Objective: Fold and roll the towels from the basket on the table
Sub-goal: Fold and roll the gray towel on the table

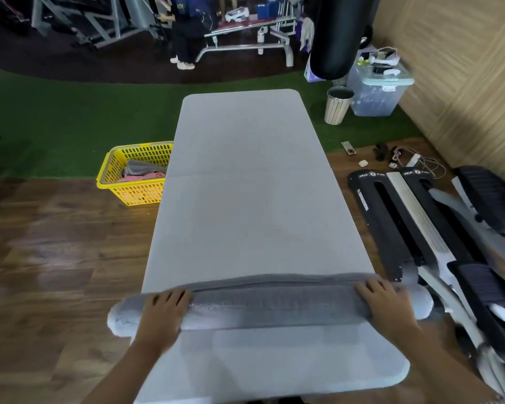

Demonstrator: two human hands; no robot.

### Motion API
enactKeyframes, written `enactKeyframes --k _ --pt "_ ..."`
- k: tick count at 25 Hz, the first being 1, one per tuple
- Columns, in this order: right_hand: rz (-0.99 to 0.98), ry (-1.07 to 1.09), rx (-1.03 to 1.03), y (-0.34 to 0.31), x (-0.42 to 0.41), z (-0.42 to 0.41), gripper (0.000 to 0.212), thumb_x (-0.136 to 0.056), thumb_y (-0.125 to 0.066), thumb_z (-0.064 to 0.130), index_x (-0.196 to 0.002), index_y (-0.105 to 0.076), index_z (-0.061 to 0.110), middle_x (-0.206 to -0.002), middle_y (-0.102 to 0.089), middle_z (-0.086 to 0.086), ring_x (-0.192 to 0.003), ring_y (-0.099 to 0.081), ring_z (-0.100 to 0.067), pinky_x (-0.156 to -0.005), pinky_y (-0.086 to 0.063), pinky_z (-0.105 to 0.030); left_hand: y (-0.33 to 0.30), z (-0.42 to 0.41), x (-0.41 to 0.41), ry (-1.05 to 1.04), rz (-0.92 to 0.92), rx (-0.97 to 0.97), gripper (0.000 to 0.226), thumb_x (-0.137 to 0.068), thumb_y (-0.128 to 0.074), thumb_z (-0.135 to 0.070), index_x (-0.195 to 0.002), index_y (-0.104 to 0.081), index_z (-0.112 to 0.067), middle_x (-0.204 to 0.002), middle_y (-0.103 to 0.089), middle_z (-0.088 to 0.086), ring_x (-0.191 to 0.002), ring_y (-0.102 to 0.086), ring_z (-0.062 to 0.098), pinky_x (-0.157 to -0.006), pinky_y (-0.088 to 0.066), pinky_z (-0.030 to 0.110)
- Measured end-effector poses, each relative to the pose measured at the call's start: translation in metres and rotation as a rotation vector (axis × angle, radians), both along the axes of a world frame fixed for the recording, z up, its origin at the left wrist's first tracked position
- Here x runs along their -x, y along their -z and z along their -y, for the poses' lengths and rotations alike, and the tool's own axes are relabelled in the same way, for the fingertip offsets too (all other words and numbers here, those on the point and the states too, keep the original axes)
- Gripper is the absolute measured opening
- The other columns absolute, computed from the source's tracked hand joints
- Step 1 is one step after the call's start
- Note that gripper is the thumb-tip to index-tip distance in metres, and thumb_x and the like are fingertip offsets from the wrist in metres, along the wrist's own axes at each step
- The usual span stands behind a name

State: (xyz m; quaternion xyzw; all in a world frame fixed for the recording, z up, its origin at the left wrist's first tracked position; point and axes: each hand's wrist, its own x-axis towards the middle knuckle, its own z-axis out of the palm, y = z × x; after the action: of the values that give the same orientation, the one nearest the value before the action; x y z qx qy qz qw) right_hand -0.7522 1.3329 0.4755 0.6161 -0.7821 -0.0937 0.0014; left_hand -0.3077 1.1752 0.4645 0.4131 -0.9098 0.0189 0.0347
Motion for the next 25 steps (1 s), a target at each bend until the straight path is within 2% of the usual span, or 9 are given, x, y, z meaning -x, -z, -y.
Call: enactKeyframes --k 3,6,8,12,15,18,20,23,25 --pt "0.029 0.007 0.005 0.000 -0.003 -0.006 0.071 -0.025 -0.084 0.012 -0.093 -0.065 0.019 -0.086 -0.065 -0.003 -0.073 -0.064 -0.029 -0.056 -0.051 -0.046 0.011 -0.020 -0.007 -0.047 -0.027 -0.074 0.075 -0.039 -0.075 -0.014 -0.109 -0.049 -0.018 -0.093 -0.065 0.001 -0.084 -0.059 0.025 -0.074 -0.034 0.038" --pt "0.065 0.021 -0.029 -0.007 -0.001 -0.008 0.068 -0.026 -0.084 0.019 -0.091 -0.067 0.022 -0.085 -0.066 0.003 -0.073 -0.065 -0.023 -0.058 -0.052 -0.043 0.001 -0.019 -0.010 -0.089 -0.008 -0.090 0.061 -0.051 -0.049 -0.031 -0.110 -0.050 -0.020 -0.094 -0.067 0.000 -0.082 -0.064 0.024 -0.077 -0.033 0.036" --pt "0.124 0.060 -0.099 -0.008 0.003 -0.010 0.063 -0.037 -0.080 0.025 -0.098 -0.065 0.028 -0.093 -0.066 0.008 -0.083 -0.065 -0.019 -0.069 -0.053 -0.042 0.000 -0.019 -0.011 -0.095 -0.017 -0.129 0.061 -0.048 -0.049 -0.031 -0.108 -0.051 -0.021 -0.091 -0.067 -0.003 -0.079 -0.066 0.022 -0.077 -0.034 0.035" --pt "0.240 0.108 -0.200 -0.014 0.006 -0.002 0.055 -0.068 -0.059 0.029 -0.121 -0.048 0.033 -0.121 -0.054 0.015 -0.118 -0.048 -0.013 -0.105 -0.034 -0.038 -0.010 -0.014 -0.010 -0.138 -0.049 -0.209 0.070 -0.044 -0.061 -0.029 -0.113 -0.050 -0.023 -0.090 -0.066 -0.011 -0.075 -0.067 0.014 -0.073 -0.050 0.041" --pt "0.287 0.094 -0.187 -0.016 0.003 0.007 0.055 -0.074 -0.053 0.020 -0.127 -0.041 0.029 -0.125 -0.049 0.014 -0.125 -0.041 -0.011 -0.114 -0.015 -0.046 -0.012 -0.011 -0.001 -0.055 -0.005 -0.240 0.062 -0.055 -0.059 -0.036 -0.116 -0.050 -0.027 -0.106 -0.063 -0.013 -0.092 -0.066 0.010 -0.091 -0.047 0.053" --pt "0.334 0.084 -0.205 -0.019 0.004 0.016 0.050 -0.075 -0.050 0.014 -0.123 -0.044 0.026 -0.125 -0.047 0.012 -0.124 -0.039 -0.010 -0.115 -0.009 -0.049 -0.009 -0.007 0.008 -0.056 -0.021 -0.236 0.053 -0.066 -0.054 -0.035 -0.119 -0.052 -0.027 -0.118 -0.059 -0.010 -0.102 -0.063 0.012 -0.102 -0.036 0.057" --pt "0.289 0.065 -0.167 -0.021 0.005 0.024 0.055 -0.075 -0.054 0.009 -0.127 -0.042 0.023 -0.132 -0.040 0.009 -0.128 -0.037 -0.014 -0.113 -0.011 -0.050 -0.010 -0.002 0.014 -0.099 -0.065 -0.184 0.052 -0.064 -0.057 -0.029 -0.116 -0.053 -0.025 -0.121 -0.059 -0.003 -0.108 -0.060 0.017 -0.103 -0.035 0.059" --pt "0.182 -0.037 0.016 -0.013 0.004 0.029 0.066 -0.059 -0.066 -0.006 -0.120 -0.054 0.015 -0.123 -0.054 -0.003 -0.116 -0.054 -0.030 -0.097 -0.040 -0.055 -0.015 -0.004 0.024 -0.058 -0.090 -0.076 0.041 -0.073 -0.047 -0.024 -0.113 -0.054 -0.021 -0.116 -0.062 0.002 -0.107 -0.061 0.025 -0.097 -0.039 0.058" --pt "0.107 -0.037 0.032 -0.009 -0.001 0.027 0.071 -0.050 -0.074 -0.002 -0.118 -0.057 0.012 -0.115 -0.060 -0.007 -0.108 -0.059 -0.034 -0.081 -0.048 -0.061 -0.010 -0.006 0.022 -0.056 -0.057 -0.074 0.051 -0.074 -0.046 -0.033 -0.122 -0.057 -0.019 -0.125 -0.061 0.001 -0.118 -0.057 0.024 -0.102 -0.032 0.058"
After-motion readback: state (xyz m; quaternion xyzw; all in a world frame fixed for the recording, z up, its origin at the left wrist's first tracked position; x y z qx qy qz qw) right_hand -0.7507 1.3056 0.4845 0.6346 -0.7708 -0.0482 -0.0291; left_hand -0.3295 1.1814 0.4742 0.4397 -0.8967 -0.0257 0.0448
